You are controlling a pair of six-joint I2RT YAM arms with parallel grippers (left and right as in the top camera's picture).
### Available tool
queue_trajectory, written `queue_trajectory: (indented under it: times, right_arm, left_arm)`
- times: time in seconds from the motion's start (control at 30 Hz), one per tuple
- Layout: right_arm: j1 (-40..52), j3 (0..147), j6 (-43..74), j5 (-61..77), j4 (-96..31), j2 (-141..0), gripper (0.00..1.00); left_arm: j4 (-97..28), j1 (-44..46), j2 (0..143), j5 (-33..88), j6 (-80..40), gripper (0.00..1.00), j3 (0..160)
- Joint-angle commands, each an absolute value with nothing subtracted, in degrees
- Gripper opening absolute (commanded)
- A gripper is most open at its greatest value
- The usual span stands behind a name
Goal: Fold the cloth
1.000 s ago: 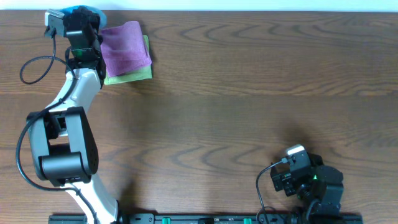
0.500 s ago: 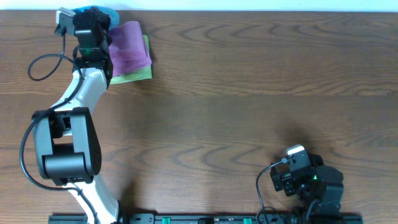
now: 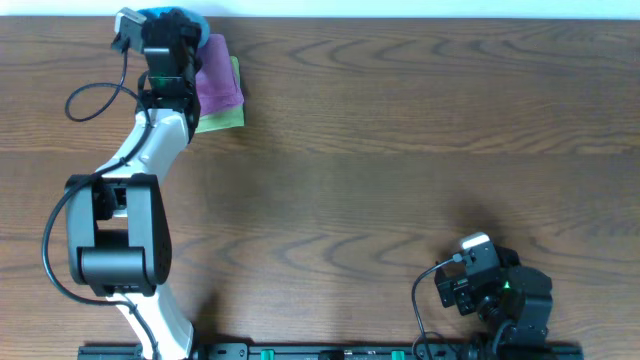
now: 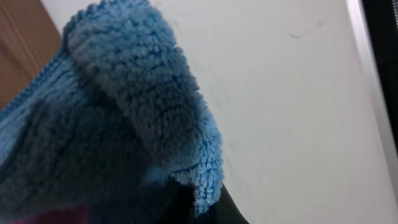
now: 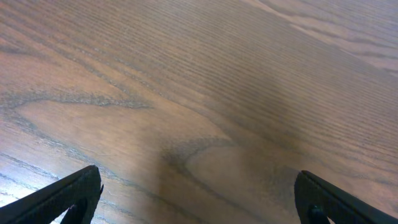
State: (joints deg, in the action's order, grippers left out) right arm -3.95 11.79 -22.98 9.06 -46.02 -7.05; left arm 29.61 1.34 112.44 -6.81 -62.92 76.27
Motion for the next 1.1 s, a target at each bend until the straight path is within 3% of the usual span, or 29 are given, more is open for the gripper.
queue_trajectory:
  times: [0.0, 0.2, 0.73, 0.8, 0.87, 0.93, 1.07]
  right_arm:
    - [-4.4, 11.4, -22.3, 9.5, -46.1, -6.6, 0.99]
    - [-4.4, 11.4, -22.3, 9.5, -46.1, -6.6, 0.99]
    - [-4.4, 11.4, -22.3, 9.5, -46.1, -6.6, 0.99]
    - [-4.4, 11.4, -22.3, 9.5, -46.1, -6.6, 0.99]
    - [-4.4, 11.4, -22.3, 9.5, -46.1, -6.6, 0.99]
    - [-4.4, 11.4, -22.3, 9.5, -46.1, -6.6, 0.99]
    - [-4.4, 11.4, -22.3, 9.5, -46.1, -6.6, 0.99]
  left_arm:
    - [29.9, 2.2, 113.1, -7.0, -61.7, 0.06, 76.7]
    - [28.8, 2.7, 113.1, -7.0, -61.7, 0.06, 76.7]
    - [10.8, 2.7, 113.1, -7.0, -61.7, 0.09, 76.7]
    - [9.9, 2.6, 113.1, -7.0, -61.7, 0.23, 76.7]
    - [9.6, 2.7, 113.1, -7.0, -61.7, 0.71, 76.7]
    - [9.7, 2.7, 113.1, -7.0, -61.7, 0.97, 76.7]
    - [10.4, 2.7, 113.1, -7.0, -62.0, 0.95, 76.7]
